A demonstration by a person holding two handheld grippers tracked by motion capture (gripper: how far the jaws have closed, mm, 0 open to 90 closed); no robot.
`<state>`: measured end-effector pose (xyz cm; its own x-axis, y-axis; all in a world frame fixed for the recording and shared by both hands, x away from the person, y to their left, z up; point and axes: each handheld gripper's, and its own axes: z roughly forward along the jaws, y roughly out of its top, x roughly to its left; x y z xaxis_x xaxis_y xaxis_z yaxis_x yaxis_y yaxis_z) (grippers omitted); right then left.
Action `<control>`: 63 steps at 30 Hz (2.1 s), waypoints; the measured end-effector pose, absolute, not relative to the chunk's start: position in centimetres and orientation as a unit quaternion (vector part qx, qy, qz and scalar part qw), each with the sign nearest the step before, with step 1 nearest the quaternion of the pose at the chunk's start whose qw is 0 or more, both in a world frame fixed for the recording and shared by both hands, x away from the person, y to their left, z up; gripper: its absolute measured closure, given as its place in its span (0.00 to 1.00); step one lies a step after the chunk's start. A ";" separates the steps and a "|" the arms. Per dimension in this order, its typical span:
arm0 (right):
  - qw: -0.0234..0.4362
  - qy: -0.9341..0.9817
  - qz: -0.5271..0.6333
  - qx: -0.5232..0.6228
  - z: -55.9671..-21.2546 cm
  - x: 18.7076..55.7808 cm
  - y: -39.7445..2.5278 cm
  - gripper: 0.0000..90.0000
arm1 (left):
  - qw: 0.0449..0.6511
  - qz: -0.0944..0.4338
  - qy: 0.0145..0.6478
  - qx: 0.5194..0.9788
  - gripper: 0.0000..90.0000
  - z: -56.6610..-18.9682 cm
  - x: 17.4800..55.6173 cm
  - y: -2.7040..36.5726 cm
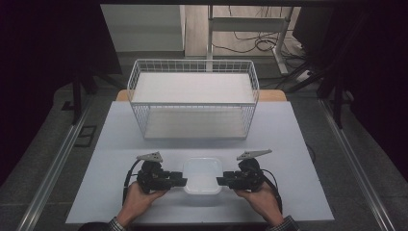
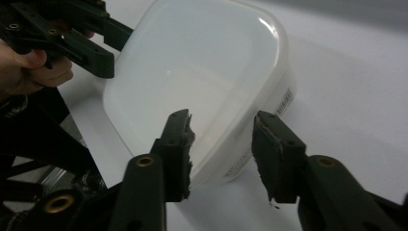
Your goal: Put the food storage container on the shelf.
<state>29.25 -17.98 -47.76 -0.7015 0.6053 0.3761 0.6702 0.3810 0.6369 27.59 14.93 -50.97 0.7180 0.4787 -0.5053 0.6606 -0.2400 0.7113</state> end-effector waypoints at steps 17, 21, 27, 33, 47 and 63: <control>-0.033 -0.801 -0.437 -0.407 -47.0 28.2 -18.1 0.87 | 0.504 -0.049 0.400 0.764 0.91 -50.2 27.4 14.9; -0.039 -0.796 -0.452 -0.400 -46.3 28.3 -18.0 0.87 | 0.507 -0.042 0.405 0.760 0.91 -49.7 27.7 15.0; -0.044 -0.793 -0.464 -0.393 -45.3 28.7 -17.8 0.87 | 0.510 -0.027 0.403 0.760 0.90 -48.5 28.0 15.2; -0.058 -0.793 -0.470 -0.383 -44.5 29.3 -17.5 0.87 | 0.505 -0.007 0.400 0.765 0.90 -47.1 28.5 15.4; -0.089 -0.785 -0.495 -0.362 -40.5 31.4 -16.3 0.87 | 0.520 0.022 0.399 0.755 0.90 -43.0 30.3 16.4; -0.116 -0.776 -0.515 -0.346 -35.4 34.4 -15.3 0.87 | 0.530 0.054 0.396 0.748 0.90 -37.6 32.7 16.9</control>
